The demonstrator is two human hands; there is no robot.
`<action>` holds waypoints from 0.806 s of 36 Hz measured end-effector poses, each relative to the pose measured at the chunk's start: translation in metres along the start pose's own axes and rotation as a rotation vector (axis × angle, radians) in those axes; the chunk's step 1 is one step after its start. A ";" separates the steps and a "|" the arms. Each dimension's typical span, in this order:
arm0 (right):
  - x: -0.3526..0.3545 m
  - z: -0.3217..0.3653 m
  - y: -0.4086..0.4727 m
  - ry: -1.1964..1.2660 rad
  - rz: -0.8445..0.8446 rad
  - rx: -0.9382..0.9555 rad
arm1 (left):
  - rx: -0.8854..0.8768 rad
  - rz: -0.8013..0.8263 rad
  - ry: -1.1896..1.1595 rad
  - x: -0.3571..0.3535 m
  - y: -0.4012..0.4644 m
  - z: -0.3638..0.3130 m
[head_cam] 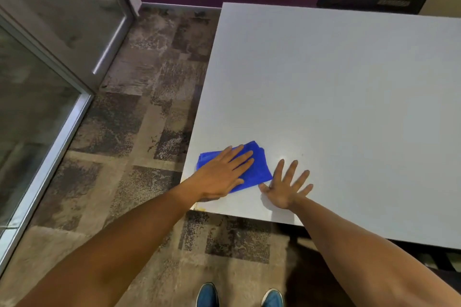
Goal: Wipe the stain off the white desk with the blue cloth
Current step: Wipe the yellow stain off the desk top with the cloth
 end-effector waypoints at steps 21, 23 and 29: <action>0.025 0.025 -0.010 0.136 -0.970 -0.016 | 0.565 0.000 -0.149 -0.040 0.017 -0.007; 0.021 0.025 -0.002 0.179 -0.940 0.013 | 0.623 0.006 -0.169 -0.039 0.017 -0.006; 0.013 0.029 -0.001 0.226 -1.048 0.044 | 0.819 0.028 -0.213 -0.045 -0.010 0.002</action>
Point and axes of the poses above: each hand's wrist, its own y-axis towards the middle knuckle, its own x-axis out of the back of the hand, z = x × y, the point moved 3 cm from there along y, towards the middle knuckle, and after that the axes turned 1 degree about x, right-handed, at the moved point
